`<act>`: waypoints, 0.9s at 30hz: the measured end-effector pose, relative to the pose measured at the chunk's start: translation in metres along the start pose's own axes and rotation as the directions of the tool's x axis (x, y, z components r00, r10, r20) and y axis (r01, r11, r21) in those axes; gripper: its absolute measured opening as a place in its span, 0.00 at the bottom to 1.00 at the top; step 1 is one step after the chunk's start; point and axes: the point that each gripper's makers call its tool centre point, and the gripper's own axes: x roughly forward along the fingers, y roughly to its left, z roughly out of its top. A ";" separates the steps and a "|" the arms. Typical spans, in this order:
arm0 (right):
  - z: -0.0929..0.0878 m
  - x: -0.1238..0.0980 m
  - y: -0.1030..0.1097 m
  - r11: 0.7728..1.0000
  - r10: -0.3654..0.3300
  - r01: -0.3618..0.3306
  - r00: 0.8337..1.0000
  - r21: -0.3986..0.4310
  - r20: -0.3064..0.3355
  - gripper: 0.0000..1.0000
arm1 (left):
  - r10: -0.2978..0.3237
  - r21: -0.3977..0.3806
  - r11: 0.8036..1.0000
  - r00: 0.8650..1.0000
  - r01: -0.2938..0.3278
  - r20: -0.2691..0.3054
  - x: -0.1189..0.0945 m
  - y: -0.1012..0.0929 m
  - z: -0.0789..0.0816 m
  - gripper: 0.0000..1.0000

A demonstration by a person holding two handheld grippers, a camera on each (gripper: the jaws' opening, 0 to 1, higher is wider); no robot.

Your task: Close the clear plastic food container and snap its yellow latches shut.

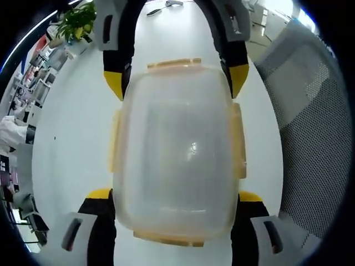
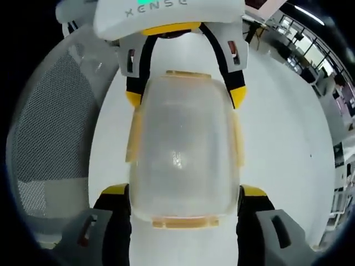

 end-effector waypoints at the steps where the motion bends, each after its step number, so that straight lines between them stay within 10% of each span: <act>1: 0.000 0.001 -0.001 1.000 0.000 0.000 1.000 0.000 -0.004 0.75 | -0.001 -0.001 1.000 1.000 0.001 0.006 0.000 0.001 -0.001 0.84; 27: 0.020 0.012 -0.041 1.000 -0.010 0.009 0.998 -0.015 -0.068 0.75 | -0.043 0.001 0.999 0.999 0.043 0.002 -0.002 0.040 -0.026 0.82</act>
